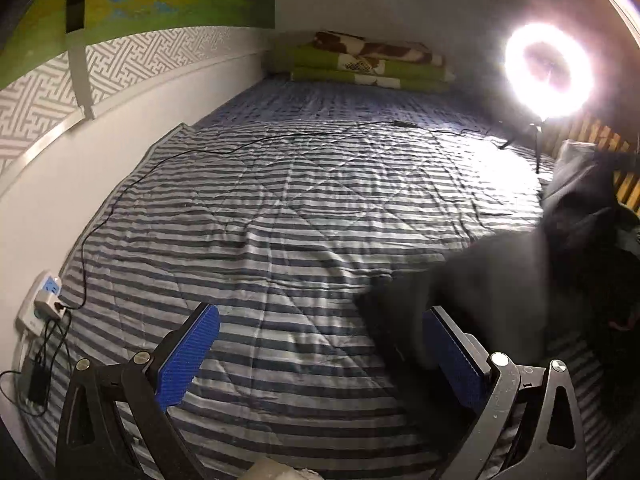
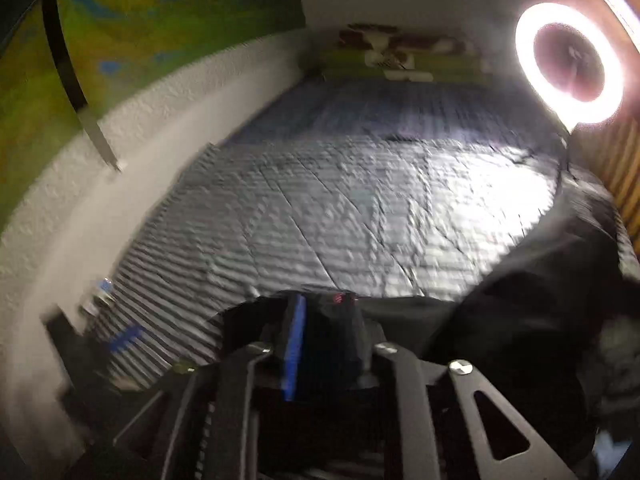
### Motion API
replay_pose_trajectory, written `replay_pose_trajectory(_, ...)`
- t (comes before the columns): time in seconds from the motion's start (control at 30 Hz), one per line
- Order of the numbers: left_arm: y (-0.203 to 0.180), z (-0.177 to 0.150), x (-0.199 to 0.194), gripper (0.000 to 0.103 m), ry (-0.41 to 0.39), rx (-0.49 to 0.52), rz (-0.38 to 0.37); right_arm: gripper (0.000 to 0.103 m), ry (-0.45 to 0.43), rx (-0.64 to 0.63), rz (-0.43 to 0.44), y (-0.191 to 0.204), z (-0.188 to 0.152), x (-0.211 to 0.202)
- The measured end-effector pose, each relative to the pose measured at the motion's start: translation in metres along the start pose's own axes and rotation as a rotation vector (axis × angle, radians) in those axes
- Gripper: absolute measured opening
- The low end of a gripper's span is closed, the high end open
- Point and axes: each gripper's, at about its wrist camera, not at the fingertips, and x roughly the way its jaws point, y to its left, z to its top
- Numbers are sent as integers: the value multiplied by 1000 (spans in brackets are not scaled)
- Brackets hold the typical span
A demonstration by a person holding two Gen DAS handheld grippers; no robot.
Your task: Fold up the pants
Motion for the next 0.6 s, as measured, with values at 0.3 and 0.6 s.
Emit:
replay_pose_trajectory(0.3, -92, -28, 53, 103, 165, 171, -116, 22, 2, 172, -161, -87, -89, -25)
replay_pose_trajectory(0.6, -137, -66, 102, 103, 308, 272, -47, 28, -15, 255, -214, -139, -131, -57)
